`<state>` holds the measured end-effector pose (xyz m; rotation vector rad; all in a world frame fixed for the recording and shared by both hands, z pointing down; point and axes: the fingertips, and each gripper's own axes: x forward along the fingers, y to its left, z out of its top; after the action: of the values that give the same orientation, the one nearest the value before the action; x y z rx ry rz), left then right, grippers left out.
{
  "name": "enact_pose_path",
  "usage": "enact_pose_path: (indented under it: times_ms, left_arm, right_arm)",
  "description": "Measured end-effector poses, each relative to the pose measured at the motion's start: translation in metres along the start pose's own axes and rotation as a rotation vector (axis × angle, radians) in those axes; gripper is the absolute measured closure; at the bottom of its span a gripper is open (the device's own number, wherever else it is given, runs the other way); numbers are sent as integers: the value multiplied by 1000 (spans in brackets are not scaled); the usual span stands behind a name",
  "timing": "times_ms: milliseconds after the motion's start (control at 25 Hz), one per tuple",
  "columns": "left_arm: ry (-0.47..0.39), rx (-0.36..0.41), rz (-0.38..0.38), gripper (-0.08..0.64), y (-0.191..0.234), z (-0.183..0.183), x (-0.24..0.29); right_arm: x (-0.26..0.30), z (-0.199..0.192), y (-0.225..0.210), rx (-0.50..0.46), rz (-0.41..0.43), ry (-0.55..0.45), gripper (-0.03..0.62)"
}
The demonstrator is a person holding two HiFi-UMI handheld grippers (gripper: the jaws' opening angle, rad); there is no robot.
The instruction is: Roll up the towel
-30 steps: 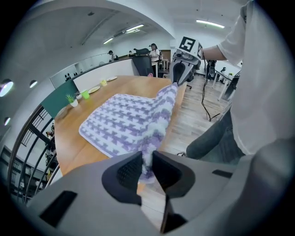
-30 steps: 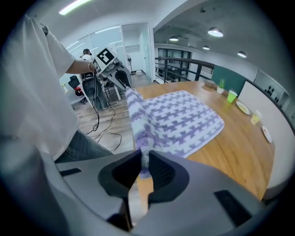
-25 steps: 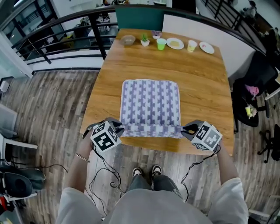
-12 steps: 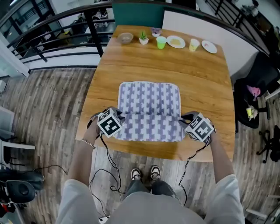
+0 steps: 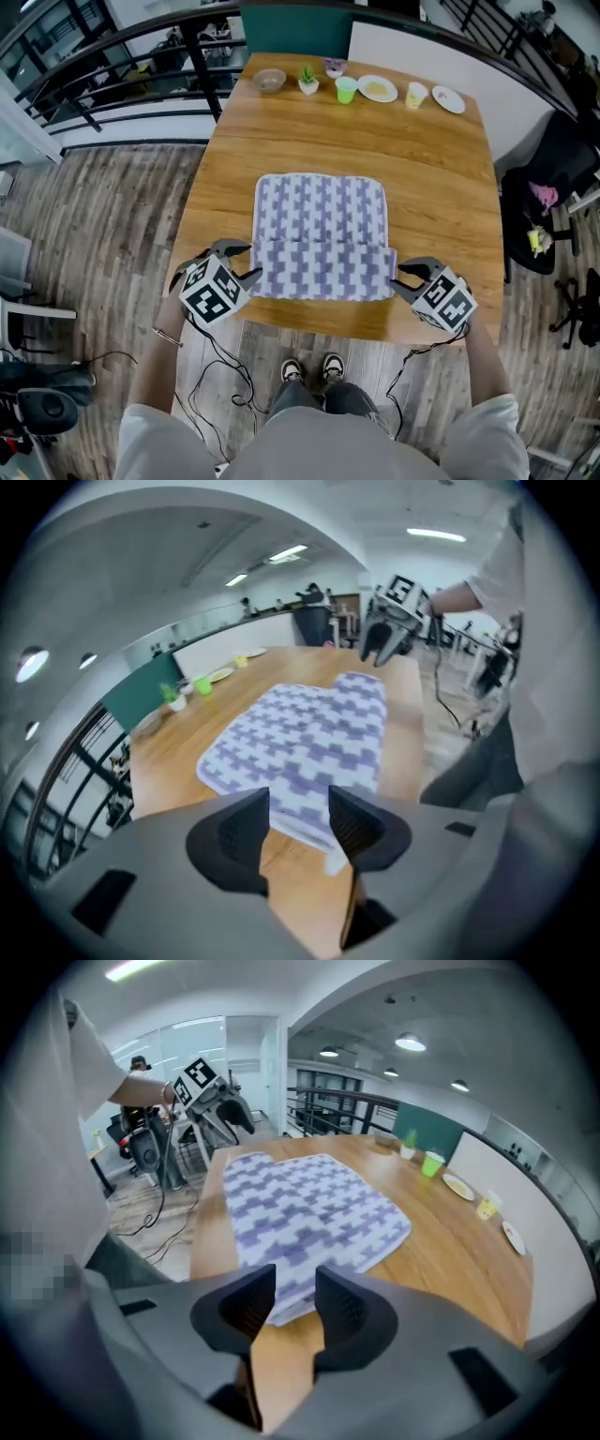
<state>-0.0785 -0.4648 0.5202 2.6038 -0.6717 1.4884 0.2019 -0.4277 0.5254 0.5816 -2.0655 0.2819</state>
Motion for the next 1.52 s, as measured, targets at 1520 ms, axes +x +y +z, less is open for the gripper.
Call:
enact_pose_path:
  times_ms: [1520]
  left_arm:
    - [198,73,-246,531,-180,-68,-93]
  right_arm:
    - [-66,-27,187,-137,260,183,558]
